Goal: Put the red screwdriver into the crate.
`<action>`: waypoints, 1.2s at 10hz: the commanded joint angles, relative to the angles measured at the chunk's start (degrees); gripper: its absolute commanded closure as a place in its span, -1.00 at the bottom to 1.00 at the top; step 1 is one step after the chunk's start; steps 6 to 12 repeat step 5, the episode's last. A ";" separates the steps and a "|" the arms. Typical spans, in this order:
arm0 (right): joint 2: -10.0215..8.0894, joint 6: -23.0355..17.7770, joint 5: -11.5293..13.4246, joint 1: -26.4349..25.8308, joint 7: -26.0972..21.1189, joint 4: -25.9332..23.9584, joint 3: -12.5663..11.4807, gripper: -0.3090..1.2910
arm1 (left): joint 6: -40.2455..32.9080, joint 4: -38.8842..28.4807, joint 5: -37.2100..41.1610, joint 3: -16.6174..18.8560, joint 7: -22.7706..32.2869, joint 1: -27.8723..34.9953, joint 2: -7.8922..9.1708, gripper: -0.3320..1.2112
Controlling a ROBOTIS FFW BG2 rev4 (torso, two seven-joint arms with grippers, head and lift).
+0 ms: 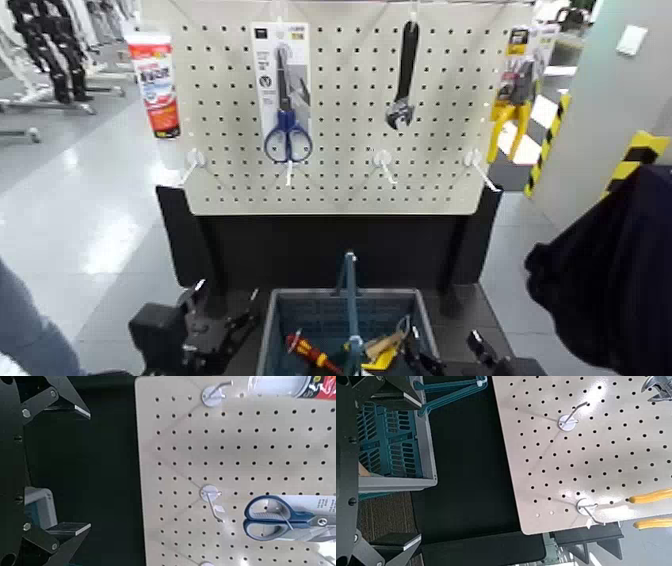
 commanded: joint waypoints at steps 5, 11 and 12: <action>0.26 0.33 0.95 0.40 0.08 -0.46 -0.61 -0.44 | -4.35 -1.77 -3.76 -0.83 5.62 5.08 0.35 -0.17; 0.26 0.33 0.95 0.40 0.08 -0.46 -0.61 -0.44 | -4.35 -1.77 -3.76 -0.83 5.62 5.08 0.35 -0.17; 0.26 0.33 0.95 0.40 0.08 -0.46 -0.61 -0.44 | -4.35 -1.77 -3.76 -0.83 5.62 5.08 0.35 -0.17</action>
